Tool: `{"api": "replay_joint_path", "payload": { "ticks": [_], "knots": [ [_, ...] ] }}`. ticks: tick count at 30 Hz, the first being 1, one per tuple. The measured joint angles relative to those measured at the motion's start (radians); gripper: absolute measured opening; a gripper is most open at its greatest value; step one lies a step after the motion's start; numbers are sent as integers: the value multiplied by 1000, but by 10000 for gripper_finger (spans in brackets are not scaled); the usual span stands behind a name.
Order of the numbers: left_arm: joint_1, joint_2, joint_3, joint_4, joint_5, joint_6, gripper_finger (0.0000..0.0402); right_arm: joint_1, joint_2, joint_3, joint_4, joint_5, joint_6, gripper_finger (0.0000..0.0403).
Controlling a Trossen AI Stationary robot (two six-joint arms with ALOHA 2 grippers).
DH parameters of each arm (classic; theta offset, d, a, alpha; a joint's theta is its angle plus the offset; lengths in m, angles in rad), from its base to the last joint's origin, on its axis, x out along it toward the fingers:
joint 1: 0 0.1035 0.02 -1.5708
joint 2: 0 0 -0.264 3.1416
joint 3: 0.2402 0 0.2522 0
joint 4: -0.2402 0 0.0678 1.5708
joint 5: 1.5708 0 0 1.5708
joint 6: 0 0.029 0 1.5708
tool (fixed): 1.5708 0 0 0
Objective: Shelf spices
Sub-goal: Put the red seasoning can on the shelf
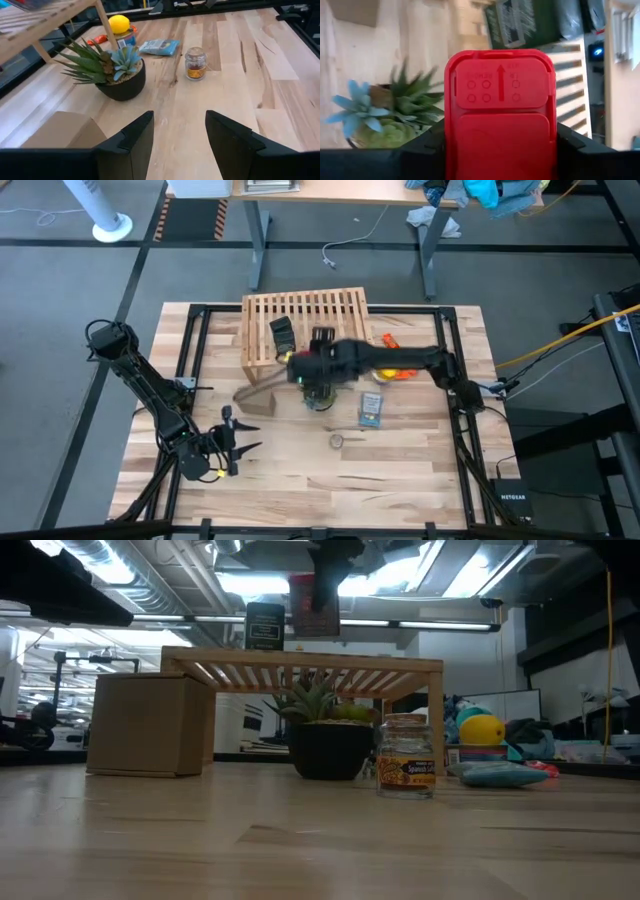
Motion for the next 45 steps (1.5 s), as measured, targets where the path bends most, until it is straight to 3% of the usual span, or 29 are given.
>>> {"api": "replay_joint_path", "payload": {
  "ticks": [21,32,38,45],
  "knots": [
    [0,38,0,-1,22,-73,172,-293,-85,-5,100,-559,-254,205],
    [0,89,0,-2,22,-129,172,-364,-88,-9,102,-684,-302,205],
    [0,95,0,0,21,-133,172,-390,-89,-13,126,-696,-323,205],
    [0,95,0,-1,21,-133,172,-420,-90,-127,191,-715,-326,205]
  ]
}}
